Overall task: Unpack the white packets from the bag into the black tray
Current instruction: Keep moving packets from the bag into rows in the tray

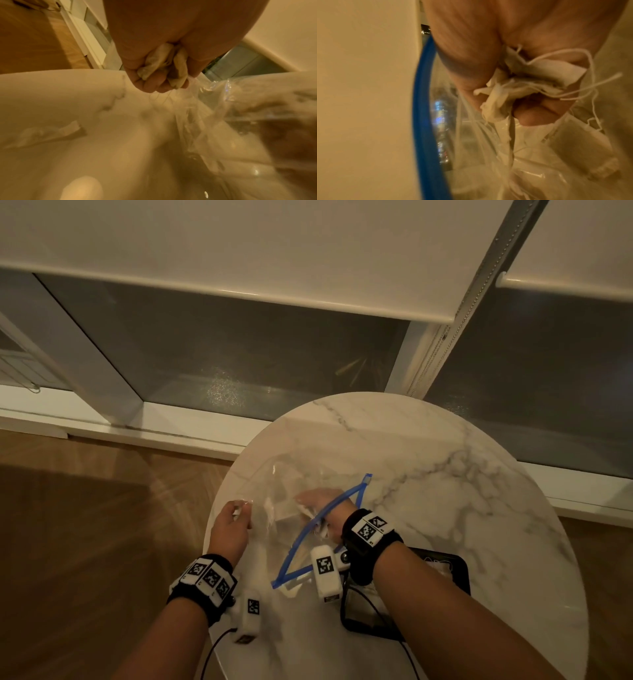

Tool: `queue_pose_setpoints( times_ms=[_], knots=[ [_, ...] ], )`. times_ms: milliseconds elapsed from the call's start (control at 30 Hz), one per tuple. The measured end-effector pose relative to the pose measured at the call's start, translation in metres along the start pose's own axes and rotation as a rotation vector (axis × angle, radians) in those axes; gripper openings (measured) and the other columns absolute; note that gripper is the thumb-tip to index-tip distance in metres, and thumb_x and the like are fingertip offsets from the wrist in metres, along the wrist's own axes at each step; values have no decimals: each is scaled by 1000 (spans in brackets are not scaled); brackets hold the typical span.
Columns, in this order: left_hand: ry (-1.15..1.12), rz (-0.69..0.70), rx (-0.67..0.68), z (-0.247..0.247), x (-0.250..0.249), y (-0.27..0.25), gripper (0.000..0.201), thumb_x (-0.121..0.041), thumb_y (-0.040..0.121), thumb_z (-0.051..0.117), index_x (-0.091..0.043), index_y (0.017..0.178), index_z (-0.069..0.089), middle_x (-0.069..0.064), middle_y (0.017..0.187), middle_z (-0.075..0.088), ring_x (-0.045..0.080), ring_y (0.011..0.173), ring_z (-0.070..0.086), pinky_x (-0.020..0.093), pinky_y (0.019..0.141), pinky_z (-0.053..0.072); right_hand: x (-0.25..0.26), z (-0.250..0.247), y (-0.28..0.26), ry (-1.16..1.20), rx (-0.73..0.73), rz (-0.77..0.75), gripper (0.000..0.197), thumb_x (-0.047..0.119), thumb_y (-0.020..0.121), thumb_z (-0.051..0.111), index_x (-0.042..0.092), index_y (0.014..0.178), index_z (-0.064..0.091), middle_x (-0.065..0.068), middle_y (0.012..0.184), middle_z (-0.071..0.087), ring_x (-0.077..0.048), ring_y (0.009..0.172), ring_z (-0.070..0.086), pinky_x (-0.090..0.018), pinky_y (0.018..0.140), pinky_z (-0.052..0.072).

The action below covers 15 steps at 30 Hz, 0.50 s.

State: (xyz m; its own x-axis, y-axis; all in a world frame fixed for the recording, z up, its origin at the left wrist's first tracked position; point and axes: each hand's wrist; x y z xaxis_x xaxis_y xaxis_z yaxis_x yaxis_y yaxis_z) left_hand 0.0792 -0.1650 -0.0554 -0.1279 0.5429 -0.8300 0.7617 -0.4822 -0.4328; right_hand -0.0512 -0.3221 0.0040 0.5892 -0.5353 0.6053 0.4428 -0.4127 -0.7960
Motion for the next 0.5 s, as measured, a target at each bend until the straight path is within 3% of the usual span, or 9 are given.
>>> queue_pose_setpoints(
  times_ms=[67, 100, 167, 267, 367, 433, 500],
  knots=[
    [25, -22, -7, 0, 4, 4, 23, -39, 101, 52, -20, 102, 63, 8, 89, 66, 25, 82, 62, 43, 78, 51, 1, -1, -14, 18, 40, 3, 22, 17, 93, 60, 6, 75, 67, -5, 42, 53, -25, 52, 48, -40, 66, 43],
    [34, -29, -12, 0, 6, 6, 22, -38, 101, 52, -19, 100, 63, 9, 89, 66, 26, 82, 61, 44, 80, 51, 0, 0, -22, 67, 58, -9, 30, 14, 93, 58, 10, 64, 60, -5, 41, 51, -24, 51, 47, -41, 69, 42],
    [54, -45, -20, 1, 8, 10, 21, -36, 101, 52, -18, 97, 63, 10, 88, 66, 28, 81, 61, 45, 81, 52, -3, -1, -32, 170, 91, -46, 37, 11, 93, 58, 11, 56, 54, -8, 50, 52, -23, 49, 49, -38, 66, 44],
    [98, -54, -22, 3, 8, 15, 24, -35, 102, 51, -14, 101, 63, 9, 84, 64, 28, 78, 59, 42, 75, 49, -10, -5, -46, 230, 126, -82, 25, 4, 89, 60, 8, 64, 58, -10, 62, 53, -20, 49, 52, -28, 53, 47],
    [147, -67, -10, 4, 11, 20, 25, -32, 102, 50, -12, 112, 62, 13, 95, 66, 34, 88, 62, 45, 80, 51, -20, -8, -60, 197, 133, -94, 8, -2, 86, 59, 1, 82, 65, -13, 68, 55, -22, 52, 53, -29, 49, 47],
    [173, -81, 1, 3, 14, 22, 27, -30, 102, 50, -13, 119, 61, 17, 110, 66, 40, 100, 62, 50, 87, 53, -29, -10, -68, 119, 107, -128, 8, 1, 82, 62, -3, 87, 68, -14, 72, 61, -25, 60, 59, -35, 55, 52],
    [169, -100, 5, 1, 13, 21, 32, -34, 101, 52, -14, 125, 59, 17, 117, 65, 40, 106, 61, 52, 91, 52, -38, -14, -75, 22, 58, -169, 10, 6, 74, 67, 0, 81, 71, -10, 75, 65, -24, 74, 63, -40, 69, 54]
  ],
)
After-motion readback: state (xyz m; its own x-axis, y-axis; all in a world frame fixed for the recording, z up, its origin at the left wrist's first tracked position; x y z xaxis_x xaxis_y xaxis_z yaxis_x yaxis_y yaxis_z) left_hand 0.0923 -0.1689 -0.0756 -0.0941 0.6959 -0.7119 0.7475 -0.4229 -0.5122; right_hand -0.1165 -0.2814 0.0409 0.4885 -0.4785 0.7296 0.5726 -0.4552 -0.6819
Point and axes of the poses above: each hand's wrist, its own y-axis towards the middle knuckle, its own z-axis out of the palm, x = y × z
